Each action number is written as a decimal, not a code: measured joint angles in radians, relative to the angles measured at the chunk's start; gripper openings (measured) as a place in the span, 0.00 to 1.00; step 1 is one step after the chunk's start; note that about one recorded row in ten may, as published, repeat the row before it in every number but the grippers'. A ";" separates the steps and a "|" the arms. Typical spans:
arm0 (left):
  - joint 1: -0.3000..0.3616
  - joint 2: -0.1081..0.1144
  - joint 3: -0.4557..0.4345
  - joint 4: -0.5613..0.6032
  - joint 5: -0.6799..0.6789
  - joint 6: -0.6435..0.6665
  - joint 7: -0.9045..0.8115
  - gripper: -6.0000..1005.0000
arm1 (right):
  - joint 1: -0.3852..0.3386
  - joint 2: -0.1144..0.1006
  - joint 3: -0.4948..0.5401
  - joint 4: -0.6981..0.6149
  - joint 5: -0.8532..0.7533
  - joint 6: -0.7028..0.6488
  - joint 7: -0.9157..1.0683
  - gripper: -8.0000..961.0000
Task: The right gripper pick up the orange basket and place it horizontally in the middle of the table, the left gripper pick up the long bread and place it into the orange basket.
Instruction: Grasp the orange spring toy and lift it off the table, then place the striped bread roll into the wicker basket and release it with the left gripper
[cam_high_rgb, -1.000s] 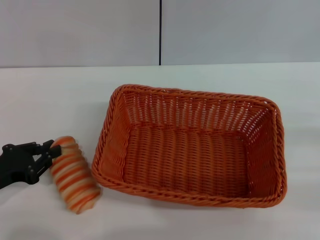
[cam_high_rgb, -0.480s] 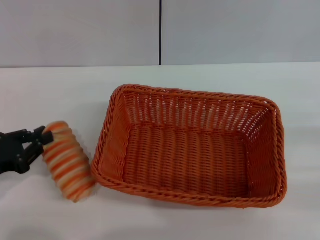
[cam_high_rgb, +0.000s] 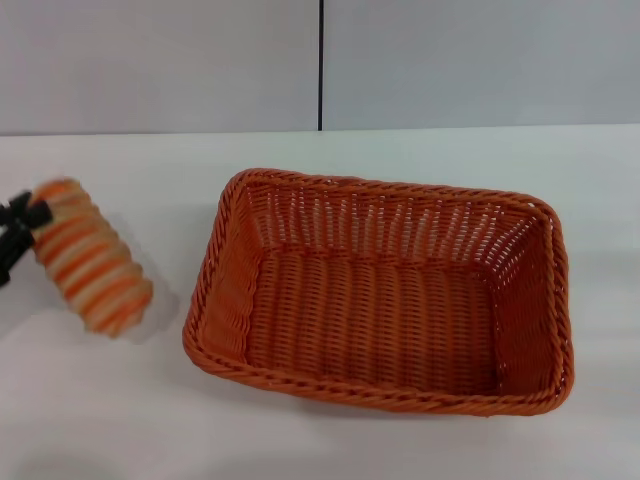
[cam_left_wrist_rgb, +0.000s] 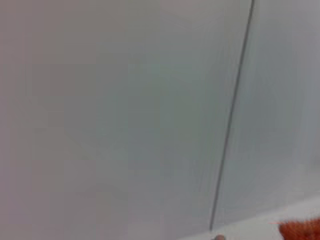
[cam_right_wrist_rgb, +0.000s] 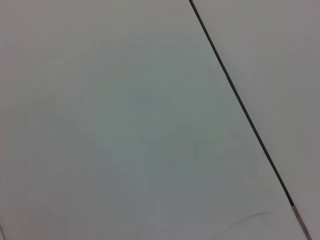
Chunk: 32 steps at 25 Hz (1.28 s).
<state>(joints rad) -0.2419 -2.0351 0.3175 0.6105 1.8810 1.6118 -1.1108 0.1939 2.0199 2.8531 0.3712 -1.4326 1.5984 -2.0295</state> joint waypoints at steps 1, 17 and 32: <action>0.000 0.000 0.000 0.000 0.000 0.000 0.000 0.17 | 0.003 0.000 0.000 0.000 0.000 0.000 0.000 0.50; -0.231 -0.033 0.204 -0.181 -0.086 0.094 -0.006 0.17 | 0.008 0.008 -0.002 -0.024 -0.001 0.007 -0.012 0.50; -0.267 -0.036 0.323 -0.261 -0.122 0.093 -0.007 0.30 | 0.031 0.006 -0.006 -0.026 -0.004 0.001 -0.012 0.50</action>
<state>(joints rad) -0.5087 -2.0707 0.6407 0.3496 1.7588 1.7051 -1.1181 0.2244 2.0262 2.8472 0.3451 -1.4363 1.5997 -2.0418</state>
